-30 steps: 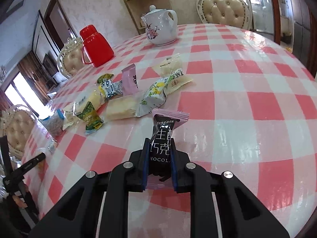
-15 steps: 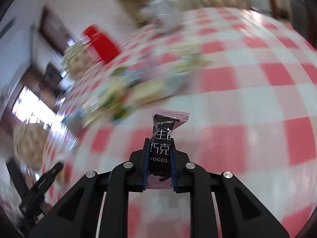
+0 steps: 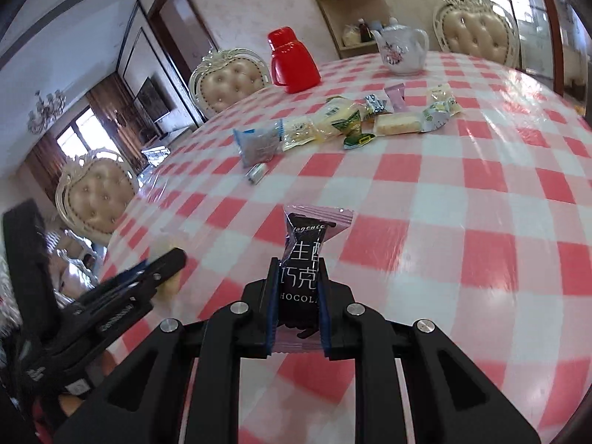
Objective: Organize snacks
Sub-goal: 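Carry the cake pack and chocolate bar to the clear box and release, then grasp the small white drink bottle with the left tool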
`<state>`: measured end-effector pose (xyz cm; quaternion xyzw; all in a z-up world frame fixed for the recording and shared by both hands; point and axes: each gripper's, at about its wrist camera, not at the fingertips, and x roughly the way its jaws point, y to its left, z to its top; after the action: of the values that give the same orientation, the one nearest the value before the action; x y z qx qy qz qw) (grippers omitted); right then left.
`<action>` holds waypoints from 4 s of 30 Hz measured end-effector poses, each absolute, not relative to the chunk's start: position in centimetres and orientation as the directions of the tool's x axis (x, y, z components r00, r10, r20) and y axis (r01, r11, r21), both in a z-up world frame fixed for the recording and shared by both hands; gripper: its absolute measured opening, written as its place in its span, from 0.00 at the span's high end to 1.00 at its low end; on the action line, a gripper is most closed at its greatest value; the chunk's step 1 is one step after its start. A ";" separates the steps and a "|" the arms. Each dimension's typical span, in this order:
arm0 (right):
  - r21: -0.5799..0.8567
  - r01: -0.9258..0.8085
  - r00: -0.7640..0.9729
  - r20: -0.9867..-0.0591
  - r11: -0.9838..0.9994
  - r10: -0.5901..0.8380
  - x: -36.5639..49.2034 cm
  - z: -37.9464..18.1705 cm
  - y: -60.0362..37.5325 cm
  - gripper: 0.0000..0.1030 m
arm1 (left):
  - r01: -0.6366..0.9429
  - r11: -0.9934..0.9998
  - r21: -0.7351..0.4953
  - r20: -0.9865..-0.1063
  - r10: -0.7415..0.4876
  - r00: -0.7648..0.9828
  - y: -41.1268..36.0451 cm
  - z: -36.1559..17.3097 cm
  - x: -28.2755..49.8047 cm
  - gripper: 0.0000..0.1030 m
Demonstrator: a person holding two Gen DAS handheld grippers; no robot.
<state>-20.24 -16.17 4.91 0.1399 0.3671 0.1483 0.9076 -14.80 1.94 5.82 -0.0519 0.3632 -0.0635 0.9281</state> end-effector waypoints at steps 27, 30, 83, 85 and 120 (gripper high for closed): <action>0.151 -0.595 0.614 -0.548 0.790 0.568 -33.3 12.1 0.1 0.82 | -0.037 0.998 -0.048 -0.591 0.002 0.807 18.1 10.2 -32.6 0.66; 0.150 -0.652 0.557 -0.570 0.743 0.604 -34.0 11.9 3.2 0.82 | -0.098 0.994 -0.048 -0.600 0.050 0.798 21.5 9.8 -33.6 0.66; 0.453 -0.571 0.470 -0.503 0.685 0.725 -21.3 4.3 -1.9 0.21 | -0.250 0.967 -0.044 -0.752 0.133 0.646 24.0 5.8 -25.6 0.04; 0.455 -0.501 0.538 -0.502 0.736 0.677 -19.8 4.1 -5.9 0.21 | -0.193 0.981 -0.022 -0.753 0.111 0.648 21.1 5.7 -23.6 0.04; 0.582 -0.143 0.671 -0.537 0.800 0.511 -10.7 0.7 -27.0 0.20 | 0.071 0.997 0.040 -0.814 -0.008 0.581 4.2 1.4 4.2 0.03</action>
<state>-10.69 -27.01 0.71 0.2554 0.3601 0.1863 0.8777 4.20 4.16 1.36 0.0342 0.4573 -0.0223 0.8884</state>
